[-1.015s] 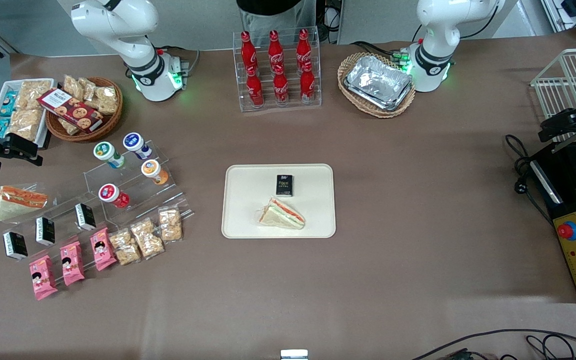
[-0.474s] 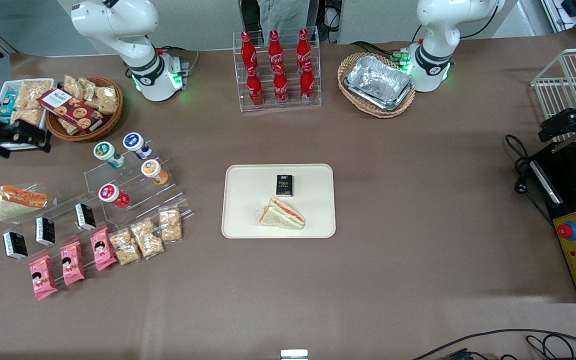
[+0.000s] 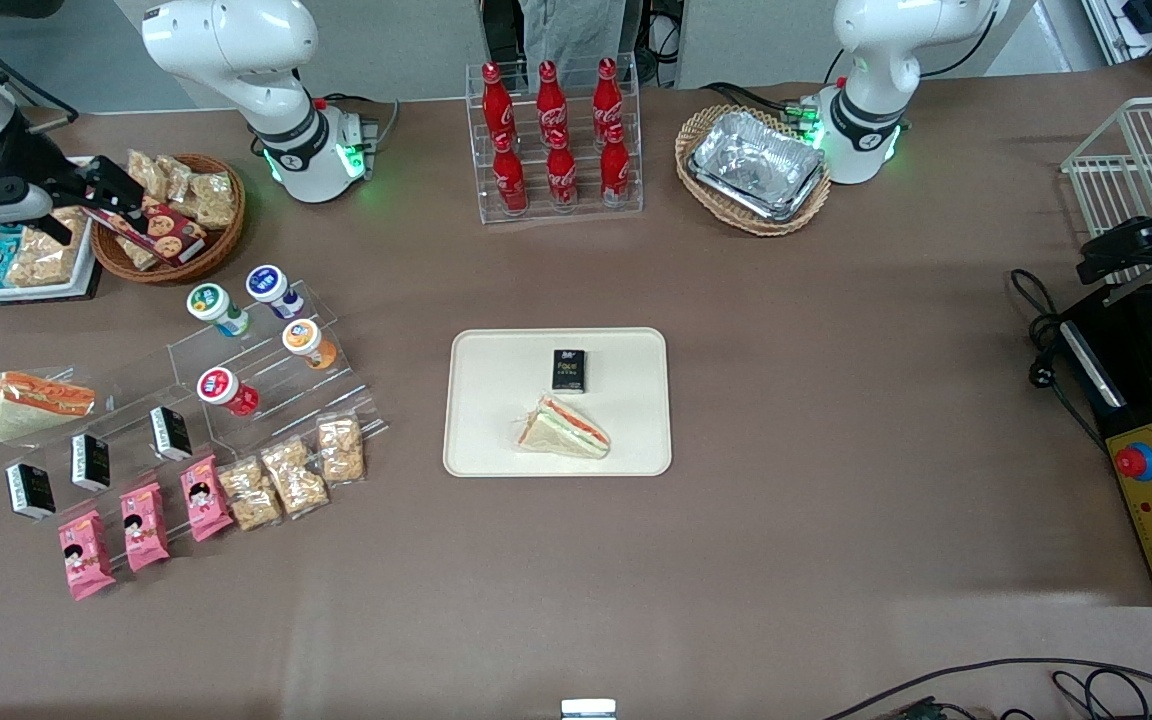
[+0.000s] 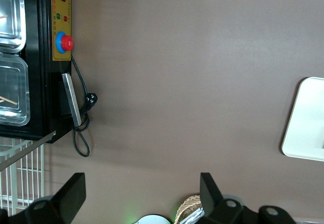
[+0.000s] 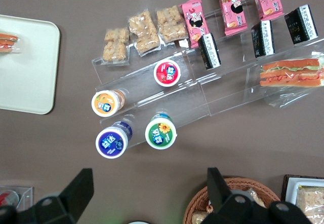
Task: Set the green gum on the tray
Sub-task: 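Lower the open right gripper over the green-labelled gum bottle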
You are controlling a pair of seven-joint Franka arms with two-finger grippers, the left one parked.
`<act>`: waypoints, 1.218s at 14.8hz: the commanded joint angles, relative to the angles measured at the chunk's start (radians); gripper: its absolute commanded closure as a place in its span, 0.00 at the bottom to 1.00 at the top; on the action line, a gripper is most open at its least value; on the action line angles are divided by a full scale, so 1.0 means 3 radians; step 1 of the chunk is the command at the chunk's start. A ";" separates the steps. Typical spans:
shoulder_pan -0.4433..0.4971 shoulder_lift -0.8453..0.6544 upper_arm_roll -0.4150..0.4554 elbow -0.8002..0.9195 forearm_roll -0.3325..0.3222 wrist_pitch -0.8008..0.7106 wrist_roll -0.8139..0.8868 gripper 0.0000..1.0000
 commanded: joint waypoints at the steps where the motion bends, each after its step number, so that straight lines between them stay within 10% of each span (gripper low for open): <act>1: 0.0017 0.0086 -0.0007 -0.0075 -0.0053 0.0095 0.0059 0.00; 18: -0.0024 0.0536 -0.0043 -0.1000 -0.0053 0.1256 0.0049 0.00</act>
